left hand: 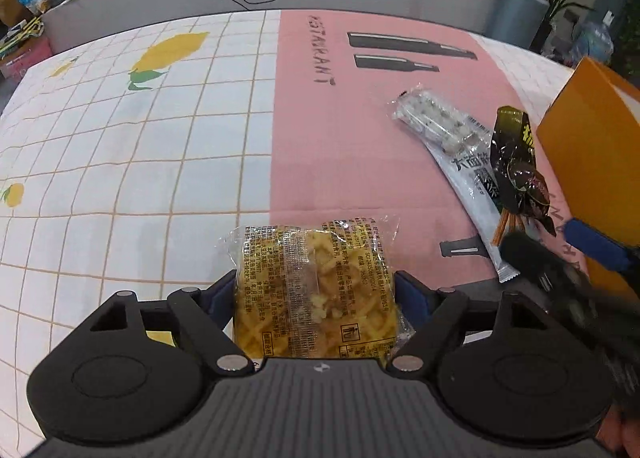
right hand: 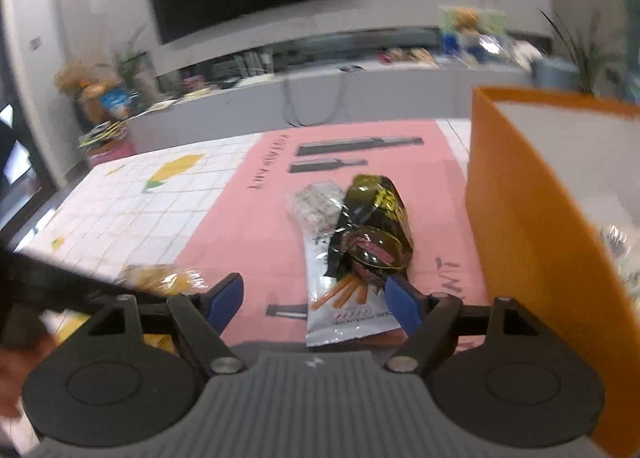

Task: Organize snacks
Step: 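Lift the yellow waffle pack with the left tool while the right tool grasps the black stick-snack bag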

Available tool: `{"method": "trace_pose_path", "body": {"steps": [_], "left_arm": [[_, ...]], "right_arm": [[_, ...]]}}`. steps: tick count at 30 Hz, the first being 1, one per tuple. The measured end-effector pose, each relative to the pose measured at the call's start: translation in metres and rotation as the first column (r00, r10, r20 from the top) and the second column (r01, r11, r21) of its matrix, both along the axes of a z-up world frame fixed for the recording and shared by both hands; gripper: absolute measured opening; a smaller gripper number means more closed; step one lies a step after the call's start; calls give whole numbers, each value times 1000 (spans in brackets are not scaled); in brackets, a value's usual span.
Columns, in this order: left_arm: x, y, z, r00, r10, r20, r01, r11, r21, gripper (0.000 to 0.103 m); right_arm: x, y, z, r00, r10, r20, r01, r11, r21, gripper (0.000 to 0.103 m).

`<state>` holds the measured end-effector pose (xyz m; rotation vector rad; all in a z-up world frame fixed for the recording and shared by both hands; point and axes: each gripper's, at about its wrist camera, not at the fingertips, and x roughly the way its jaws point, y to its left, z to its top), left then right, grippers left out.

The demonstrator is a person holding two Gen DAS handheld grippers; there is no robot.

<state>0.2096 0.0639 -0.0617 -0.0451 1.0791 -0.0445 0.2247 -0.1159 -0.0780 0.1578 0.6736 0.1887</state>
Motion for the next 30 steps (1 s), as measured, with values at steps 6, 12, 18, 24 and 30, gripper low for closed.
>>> {"method": "trace_pose_path", "body": {"steps": [6, 12, 18, 24, 30], "left_arm": [[-1, 8, 2, 1000, 10, 5, -10, 1000, 0, 93], [0, 12, 5, 1000, 14, 6, -14, 999, -36, 92], [-4, 14, 10, 1000, 5, 13, -4, 998, -59, 91], [-13, 20, 25, 998, 25, 49, -21, 997, -80, 91], [-30, 19, 42, 990, -11, 137, 24, 995, -93, 91]], "right_arm": [[33, 1, -14, 992, -125, -15, 125, 992, -17, 76], [51, 11, -18, 989, -146, -31, 141, 982, -129, 58], [48, 10, -19, 990, -137, -17, 133, 982, -136, 52], [17, 13, -2, 996, -57, 72, 67, 985, -160, 51], [-17, -2, 34, 986, 13, 167, 4, 995, -103, 50]]}}
